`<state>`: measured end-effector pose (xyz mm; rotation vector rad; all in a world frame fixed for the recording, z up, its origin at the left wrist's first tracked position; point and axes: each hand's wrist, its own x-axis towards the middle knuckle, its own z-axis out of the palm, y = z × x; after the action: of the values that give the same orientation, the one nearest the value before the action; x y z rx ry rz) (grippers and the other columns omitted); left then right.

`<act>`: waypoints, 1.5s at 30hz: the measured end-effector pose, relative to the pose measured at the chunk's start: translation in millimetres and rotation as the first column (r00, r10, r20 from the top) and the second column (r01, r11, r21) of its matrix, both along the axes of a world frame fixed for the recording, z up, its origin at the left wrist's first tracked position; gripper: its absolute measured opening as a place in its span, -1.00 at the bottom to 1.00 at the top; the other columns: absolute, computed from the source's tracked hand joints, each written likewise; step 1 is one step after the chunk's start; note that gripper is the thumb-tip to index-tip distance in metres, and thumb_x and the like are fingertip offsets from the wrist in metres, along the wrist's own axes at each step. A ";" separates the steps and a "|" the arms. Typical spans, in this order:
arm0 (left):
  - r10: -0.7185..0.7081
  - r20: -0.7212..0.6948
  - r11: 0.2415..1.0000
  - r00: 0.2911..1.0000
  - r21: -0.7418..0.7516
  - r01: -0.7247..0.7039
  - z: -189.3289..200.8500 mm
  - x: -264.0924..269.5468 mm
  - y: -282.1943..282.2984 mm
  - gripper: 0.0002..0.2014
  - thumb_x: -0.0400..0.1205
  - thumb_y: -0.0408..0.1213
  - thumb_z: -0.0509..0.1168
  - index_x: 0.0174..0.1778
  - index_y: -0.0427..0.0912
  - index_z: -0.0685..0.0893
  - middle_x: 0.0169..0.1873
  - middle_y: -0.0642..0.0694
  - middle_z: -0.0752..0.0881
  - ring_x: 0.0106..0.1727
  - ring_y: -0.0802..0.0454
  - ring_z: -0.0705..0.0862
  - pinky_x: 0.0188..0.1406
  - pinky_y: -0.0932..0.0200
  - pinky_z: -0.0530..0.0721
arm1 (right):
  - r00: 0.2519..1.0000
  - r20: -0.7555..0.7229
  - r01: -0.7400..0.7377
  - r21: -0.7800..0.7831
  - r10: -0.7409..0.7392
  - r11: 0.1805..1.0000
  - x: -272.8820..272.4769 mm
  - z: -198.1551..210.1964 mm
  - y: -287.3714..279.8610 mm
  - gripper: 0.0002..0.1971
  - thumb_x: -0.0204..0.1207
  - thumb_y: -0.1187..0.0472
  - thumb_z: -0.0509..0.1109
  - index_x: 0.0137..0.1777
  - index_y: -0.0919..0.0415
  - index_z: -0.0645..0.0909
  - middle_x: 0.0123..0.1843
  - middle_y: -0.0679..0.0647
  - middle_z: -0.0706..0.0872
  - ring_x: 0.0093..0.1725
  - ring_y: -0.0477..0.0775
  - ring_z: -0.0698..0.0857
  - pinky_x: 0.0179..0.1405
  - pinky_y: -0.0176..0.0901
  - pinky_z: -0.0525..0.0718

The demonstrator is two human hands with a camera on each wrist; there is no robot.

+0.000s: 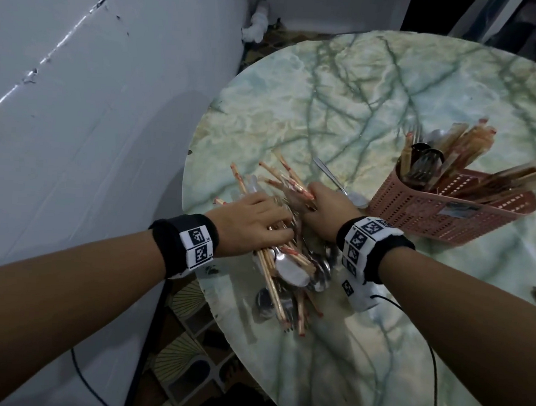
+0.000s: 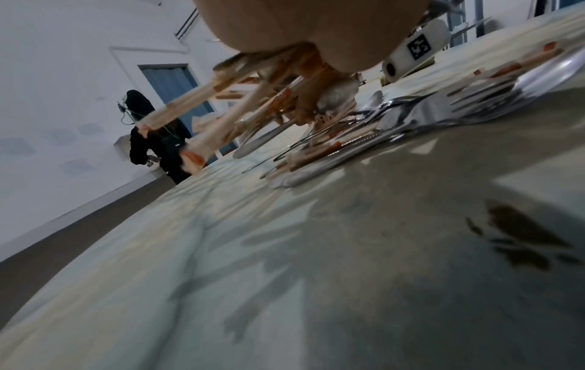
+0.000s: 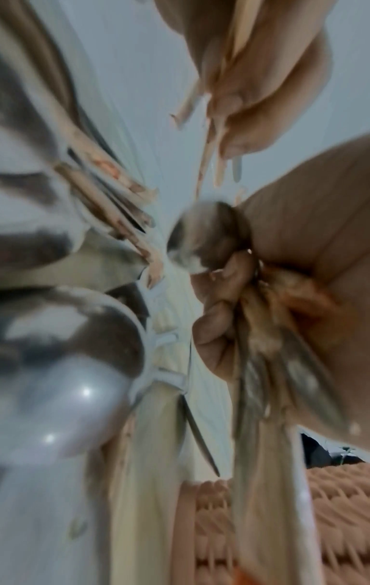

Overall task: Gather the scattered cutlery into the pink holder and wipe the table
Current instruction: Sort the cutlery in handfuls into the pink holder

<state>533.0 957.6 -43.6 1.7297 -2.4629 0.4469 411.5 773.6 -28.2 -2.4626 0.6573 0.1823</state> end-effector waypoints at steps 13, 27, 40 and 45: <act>0.011 0.068 0.972 0.998 0.232 -0.027 4.5 12.9 4.8 -0.68 0.52 -0.51 0.46 0.16 -0.19 0.64 -0.16 -0.14 0.74 -0.21 -0.13 0.68 -0.05 -0.02 0.64 | 0.979 0.112 0.147 0.193 -0.171 0.970 -11.9 17.7 -5.4 -0.90 0.59 0.13 0.42 0.01 0.05 0.76 -0.18 0.00 0.80 -0.20 0.00 0.76 -0.24 -0.17 0.71; 0.023 -0.002 0.975 1.000 0.223 -0.022 2.7 -3.5 -31.5 -0.75 0.48 -0.46 0.49 0.03 -0.13 0.74 -0.16 -0.11 0.79 -0.15 -0.17 0.75 0.04 -0.05 0.68 | 0.963 0.265 0.087 -0.115 -0.054 0.990 -17.7 3.6 -27.9 -0.91 0.65 0.07 0.42 0.03 0.06 0.66 -0.05 0.05 0.49 -0.21 0.09 0.59 -0.01 -0.01 0.68; -0.007 0.138 0.998 0.990 0.063 -0.001 21.0 9.0 9.1 -0.84 0.77 -0.39 0.15 0.14 -0.10 0.59 -0.01 -0.10 0.67 0.05 -0.17 0.59 0.15 -0.08 0.50 | 0.982 0.190 0.043 -0.149 -0.014 0.988 -16.1 21.9 -12.5 -0.74 0.60 -0.13 0.36 -0.02 0.06 0.57 -0.20 0.05 0.71 -0.20 0.17 0.64 -0.21 -0.03 0.62; 0.015 0.140 0.991 0.990 0.133 -0.034 12.3 8.9 47.6 -0.65 0.80 -0.50 -0.02 0.32 -0.09 0.56 -0.17 -0.08 0.63 -0.12 -0.13 0.59 0.09 -0.10 0.60 | 0.984 -0.089 -0.165 -0.135 0.154 0.977 -8.8 10.4 4.7 -0.70 0.57 -0.26 0.36 -0.07 -0.03 0.66 -0.20 -0.02 0.73 -0.14 0.11 0.74 -0.22 -0.12 0.61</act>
<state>541.9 1005.2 -31.3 1.8402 -2.6275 0.4256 402.7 778.3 -17.8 -2.6583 0.5202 0.3046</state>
